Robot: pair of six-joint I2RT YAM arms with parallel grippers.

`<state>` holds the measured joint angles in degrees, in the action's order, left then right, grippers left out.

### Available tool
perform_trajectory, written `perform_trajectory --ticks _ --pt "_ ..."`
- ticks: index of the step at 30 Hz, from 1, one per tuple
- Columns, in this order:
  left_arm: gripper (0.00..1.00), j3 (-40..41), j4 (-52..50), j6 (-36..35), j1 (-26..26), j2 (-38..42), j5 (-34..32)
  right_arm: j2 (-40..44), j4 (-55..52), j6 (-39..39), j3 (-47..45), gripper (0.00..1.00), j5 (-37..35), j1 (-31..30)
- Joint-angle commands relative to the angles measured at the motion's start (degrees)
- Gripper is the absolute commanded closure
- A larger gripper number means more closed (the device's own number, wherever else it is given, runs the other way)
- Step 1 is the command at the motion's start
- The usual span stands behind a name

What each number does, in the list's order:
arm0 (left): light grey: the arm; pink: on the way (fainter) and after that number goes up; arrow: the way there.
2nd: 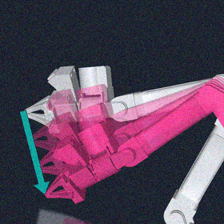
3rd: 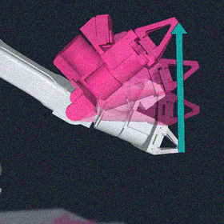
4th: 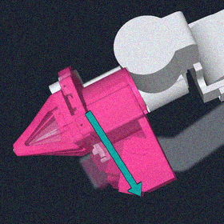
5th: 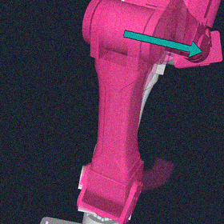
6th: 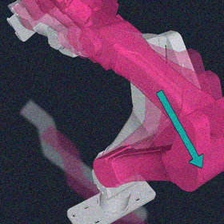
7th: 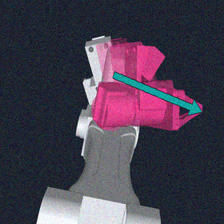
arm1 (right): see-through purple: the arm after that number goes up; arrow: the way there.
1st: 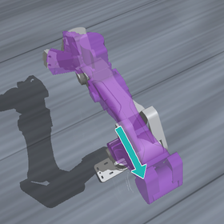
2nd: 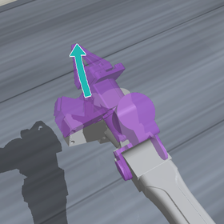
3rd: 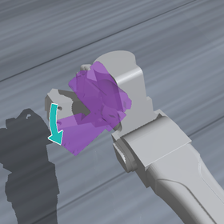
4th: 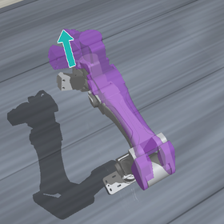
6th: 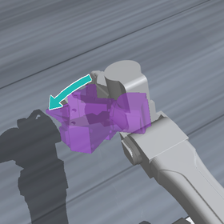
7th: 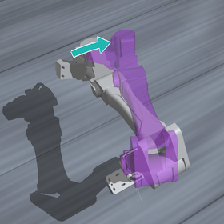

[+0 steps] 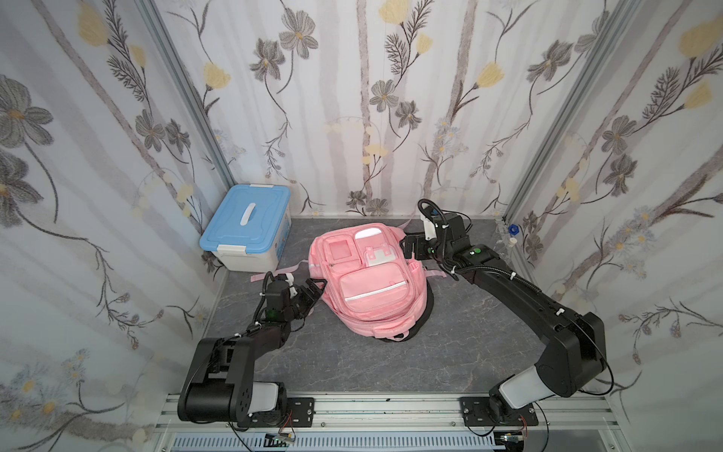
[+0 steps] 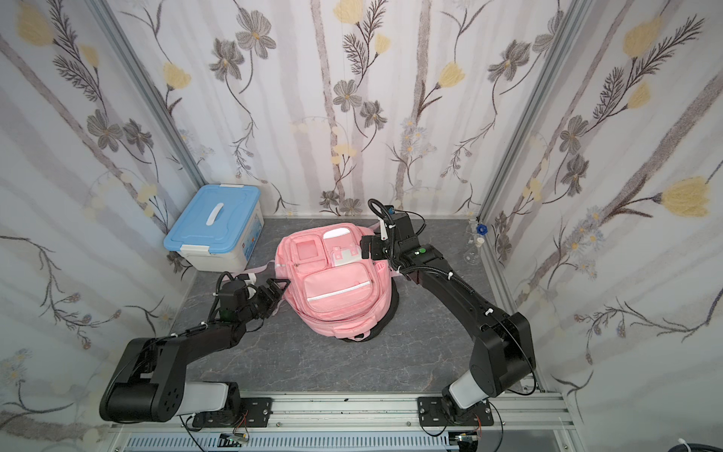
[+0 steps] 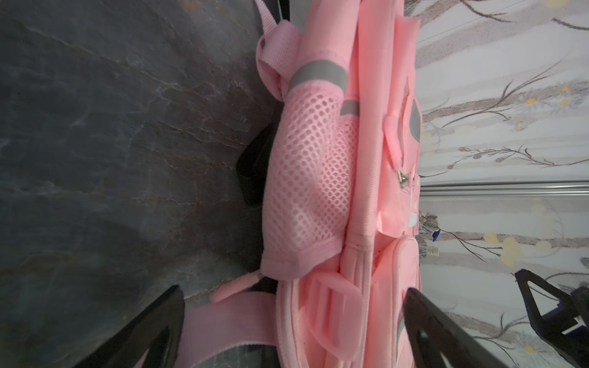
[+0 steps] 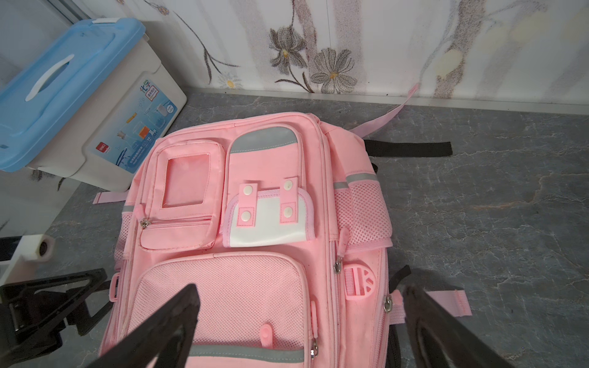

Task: Zip up the backpack
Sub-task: Zip the zipper on the backpack.

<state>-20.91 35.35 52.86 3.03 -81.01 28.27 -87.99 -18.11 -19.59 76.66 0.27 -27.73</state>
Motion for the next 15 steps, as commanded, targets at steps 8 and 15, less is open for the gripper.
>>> perform_trajectory --ticks 8,15 --pt "0.0 -5.3 14.3 2.8 2.7 -10.6 5.2 0.4 1.2 -0.4 -0.5 0.0 1.5 0.0" --pt "0.0 -7.4 6.8 -2.2 4.7 -9.4 2.9 0.3 1.2 -0.4 -0.7 0.0 0.7 0.3"
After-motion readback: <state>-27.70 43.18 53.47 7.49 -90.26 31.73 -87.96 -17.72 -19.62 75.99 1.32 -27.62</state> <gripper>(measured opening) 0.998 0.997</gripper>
